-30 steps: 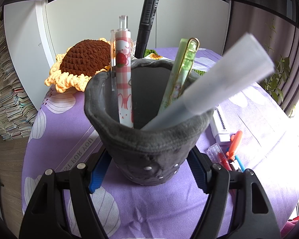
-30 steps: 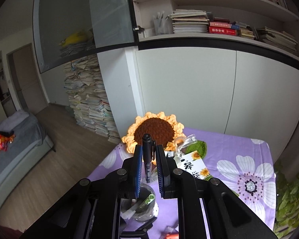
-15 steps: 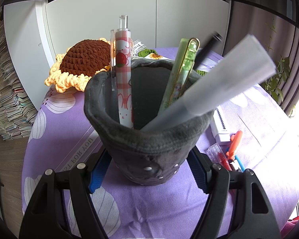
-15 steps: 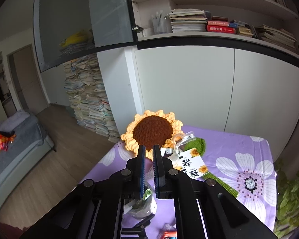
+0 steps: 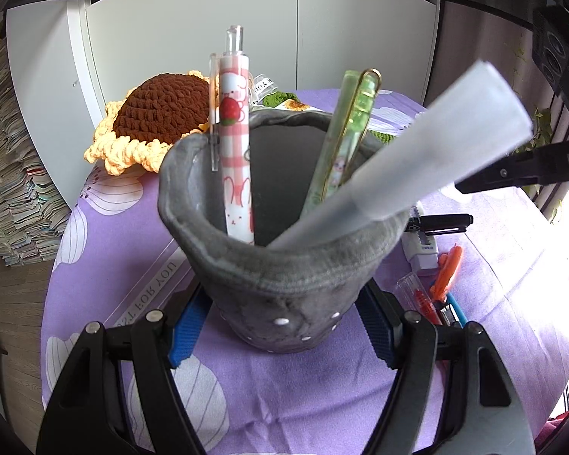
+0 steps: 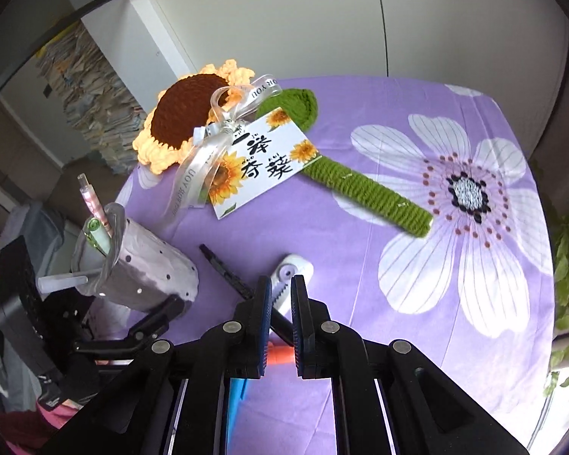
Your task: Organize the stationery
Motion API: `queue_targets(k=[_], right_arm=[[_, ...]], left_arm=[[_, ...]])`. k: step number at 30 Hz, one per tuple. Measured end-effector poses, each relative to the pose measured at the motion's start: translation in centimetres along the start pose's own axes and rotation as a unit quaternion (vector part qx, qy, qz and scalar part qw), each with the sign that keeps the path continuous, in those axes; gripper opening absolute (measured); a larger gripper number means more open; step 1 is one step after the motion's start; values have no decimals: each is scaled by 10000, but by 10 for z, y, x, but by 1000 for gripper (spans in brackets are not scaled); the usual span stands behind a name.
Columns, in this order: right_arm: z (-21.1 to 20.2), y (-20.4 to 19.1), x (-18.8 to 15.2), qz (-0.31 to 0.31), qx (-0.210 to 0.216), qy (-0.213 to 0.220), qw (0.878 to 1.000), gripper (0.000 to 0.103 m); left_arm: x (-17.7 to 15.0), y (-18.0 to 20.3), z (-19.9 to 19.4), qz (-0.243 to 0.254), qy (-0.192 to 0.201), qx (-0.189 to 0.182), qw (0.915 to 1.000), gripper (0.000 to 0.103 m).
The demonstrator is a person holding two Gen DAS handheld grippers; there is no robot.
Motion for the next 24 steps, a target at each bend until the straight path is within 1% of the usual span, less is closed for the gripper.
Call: queue_targets(k=[1, 3, 4, 5, 8, 10, 13, 14, 15, 16, 17, 18, 20, 22, 24], right_arm=[[-2, 6, -5, 127, 84, 49, 9999, 20], [-5, 17, -16, 454, 298, 114, 9985, 52], [-5, 24, -22, 676, 441, 150, 9966, 55], [-4, 29, -28, 910, 617, 189, 9938, 55], [4, 41, -40, 1511, 1122, 217, 9819, 55], [11, 47, -44, 1877, 1376, 230, 9723, 55], [24, 53, -50, 2422, 1731, 125, 9546, 55], [27, 54, -51, 2552, 1801, 134, 9499, 48], [28, 55, -52, 2609, 1825, 169, 9478, 37], [28, 54, -51, 2604, 1819, 205, 9480, 33], [28, 52, -50, 2564, 1816, 228, 9491, 25], [27, 51, -49, 2524, 1815, 258, 9501, 21], [25, 47, -46, 2441, 1784, 288, 9528, 19], [21, 45, -44, 2382, 1702, 417, 9553, 18], [10, 41, -39, 2206, 1559, 595, 9610, 16]], left_arm=[[0, 0, 0, -2, -7, 0, 10000, 73], [-1, 2, -1, 1, -8, 6, 10000, 73], [-1, 1, -1, 0, -8, 6, 10000, 73], [-1, 2, -1, 0, -9, 4, 10000, 73], [-1, 2, -1, 0, -9, 4, 10000, 73], [-1, 1, 0, -1, -9, 4, 10000, 73], [-1, 2, -1, 0, -8, 4, 10000, 73], [-1, 2, -1, 0, -9, 4, 10000, 73], [-1, 2, -1, 0, -9, 4, 10000, 73], [-1, 2, -1, 1, -9, 4, 10000, 73], [-1, 2, -1, 2, -9, 5, 10000, 73], [-1, 1, -1, 3, -9, 6, 10000, 73], [-1, 2, -1, 1, -9, 5, 10000, 72], [-1, 1, -1, 0, -9, 4, 10000, 73], [-1, 2, -1, 2, -9, 6, 10000, 72]])
Point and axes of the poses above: each gripper's, at about its wrist camera, not at the fingertips, and z roughly the way its jaws point, y to its right, x to its top, the point moved 1 cm from there along z, roughly the way its jaws point
